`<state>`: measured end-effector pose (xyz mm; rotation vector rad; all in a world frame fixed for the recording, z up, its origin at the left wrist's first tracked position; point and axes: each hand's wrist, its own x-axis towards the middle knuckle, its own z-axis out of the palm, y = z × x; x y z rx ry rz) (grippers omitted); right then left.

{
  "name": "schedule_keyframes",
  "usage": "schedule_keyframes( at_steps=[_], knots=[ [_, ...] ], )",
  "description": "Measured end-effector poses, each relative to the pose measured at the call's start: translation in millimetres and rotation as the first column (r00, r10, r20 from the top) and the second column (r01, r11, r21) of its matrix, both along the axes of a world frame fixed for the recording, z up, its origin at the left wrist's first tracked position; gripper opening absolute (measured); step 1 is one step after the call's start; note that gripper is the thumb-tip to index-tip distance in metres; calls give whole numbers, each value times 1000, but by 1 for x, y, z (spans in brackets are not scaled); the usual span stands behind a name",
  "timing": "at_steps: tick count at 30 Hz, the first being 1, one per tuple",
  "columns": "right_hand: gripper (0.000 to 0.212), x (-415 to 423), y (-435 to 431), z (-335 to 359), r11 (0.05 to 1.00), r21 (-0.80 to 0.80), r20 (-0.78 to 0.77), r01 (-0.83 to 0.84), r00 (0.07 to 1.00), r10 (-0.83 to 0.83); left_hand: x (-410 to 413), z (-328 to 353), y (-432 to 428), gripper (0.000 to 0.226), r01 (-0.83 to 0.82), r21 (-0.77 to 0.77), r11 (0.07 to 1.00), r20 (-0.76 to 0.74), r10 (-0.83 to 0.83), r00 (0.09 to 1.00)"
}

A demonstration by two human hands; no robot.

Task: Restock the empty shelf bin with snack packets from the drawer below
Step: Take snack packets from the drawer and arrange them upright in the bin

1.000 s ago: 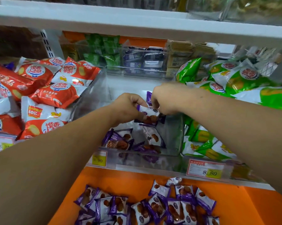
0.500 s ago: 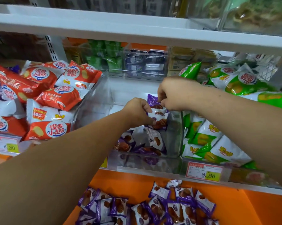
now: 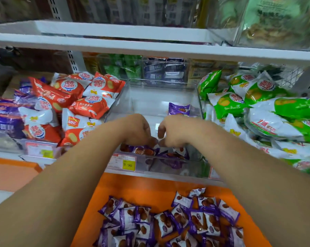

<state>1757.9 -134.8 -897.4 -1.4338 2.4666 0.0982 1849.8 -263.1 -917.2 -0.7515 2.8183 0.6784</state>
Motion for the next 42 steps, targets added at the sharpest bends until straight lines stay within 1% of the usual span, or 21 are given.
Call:
schedule_keyframes(
  at_steps=[1,3,5,6,9,11,13,16,18,21,23,25,28,30,33,36,38,40,42],
  knots=[
    [30,2,-2,-8,999,36,-6,26,1000,-26,5,1,5,32,-2,3,1000,17,2,1000],
    [33,1,-4,-24,993,63,-7,100,995,-99,10,1,10,35,26,-40,999,73,-24,997],
    [26,0,-3,-35,984,64,-34,164,986,-163,13,1,11,38,40,-86,995,97,-31,995],
    [21,-1,-1,-37,982,41,-62,185,981,-182,13,0,10,40,30,-82,996,92,-23,995],
    [18,-3,0,-38,974,-41,-100,224,969,-227,13,0,5,38,3,-29,1000,88,0,996],
    [13,-4,0,-35,972,-37,-101,232,967,-235,13,2,4,26,18,9,1000,103,-19,994],
    [7,-4,1,-33,973,-72,-91,219,970,-225,15,8,1,16,-13,93,996,84,5,996],
    [20,-7,6,-16,964,-192,-68,183,978,-200,19,17,-9,13,-91,200,976,-35,100,994],
    [20,-9,12,8,940,-280,2,197,979,-204,19,19,-13,10,-133,309,942,-114,175,978],
    [27,-18,24,33,864,-419,277,280,945,-172,18,20,-9,9,-171,504,847,-167,290,942],
    [37,-25,31,34,815,-467,393,342,906,-155,17,19,-7,11,-180,593,785,-178,346,921],
    [49,-30,33,32,792,-482,450,375,881,-144,15,19,-6,14,-178,656,734,-185,384,904],
    [69,-31,34,33,790,-487,487,371,867,-107,14,20,-6,18,-163,741,651,-189,434,881],
    [68,-34,34,34,775,-495,513,392,852,-104,14,21,-6,21,-144,777,613,-180,435,882],
    [61,-38,35,31,738,-495,569,458,813,-123,14,21,-5,23,-118,794,596,-185,421,888],
    [56,-39,34,27,684,-503,642,529,758,-114,13,19,-4,25,-93,801,591,-218,433,875],
    [53,-35,33,28,659,-517,670,546,737,-85,11,18,-3,27,-73,790,609,-252,431,866],
    [49,-34,33,29,628,-562,652,538,755,-64,8,17,-1,29,-76,757,649,-293,442,848],
    [55,-36,35,31,616,-615,579,492,812,-71,6,16,-1,30,-107,734,671,-324,483,814]
  ],
)
